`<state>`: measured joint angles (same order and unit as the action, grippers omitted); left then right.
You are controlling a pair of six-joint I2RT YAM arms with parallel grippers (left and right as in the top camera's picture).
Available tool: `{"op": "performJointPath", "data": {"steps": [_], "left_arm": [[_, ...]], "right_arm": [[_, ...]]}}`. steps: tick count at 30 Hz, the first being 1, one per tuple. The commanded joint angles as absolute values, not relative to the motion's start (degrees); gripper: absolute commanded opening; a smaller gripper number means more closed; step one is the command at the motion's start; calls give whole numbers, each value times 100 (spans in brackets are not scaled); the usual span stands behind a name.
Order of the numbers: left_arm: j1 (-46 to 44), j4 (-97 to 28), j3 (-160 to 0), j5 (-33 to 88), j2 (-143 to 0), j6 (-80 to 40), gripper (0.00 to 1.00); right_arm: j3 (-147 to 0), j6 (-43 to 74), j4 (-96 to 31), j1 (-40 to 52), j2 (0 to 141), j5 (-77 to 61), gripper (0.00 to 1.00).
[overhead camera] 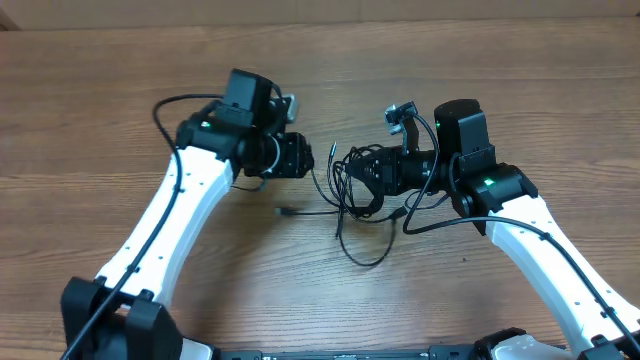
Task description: Untangle cables
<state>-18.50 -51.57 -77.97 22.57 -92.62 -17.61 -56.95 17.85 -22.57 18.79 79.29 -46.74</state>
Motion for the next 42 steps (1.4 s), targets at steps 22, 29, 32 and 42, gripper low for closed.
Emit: {"op": "performJointPath", "data": {"steps": [22, 29, 32, 42], "left_arm": [[-1984, -3994, -7693, 5714, -10895, -1203, 52], [-1992, -3726, -7693, 6125, -10930, -1245, 60], [-1990, -3706, -7693, 6289, -10930, -1146, 64], [-1990, -3962, -7693, 6073, -10930, -919, 49]], "right_arm": [[-5826, 1800, -2163, 1909, 7811, -4912, 4], [-5826, 1798, -2108, 2038, 7811, -4912, 4], [-5826, 1798, -2069, 2064, 7811, -4910, 4], [-5826, 1800, -2248, 2056, 7811, -3975, 4]]}}
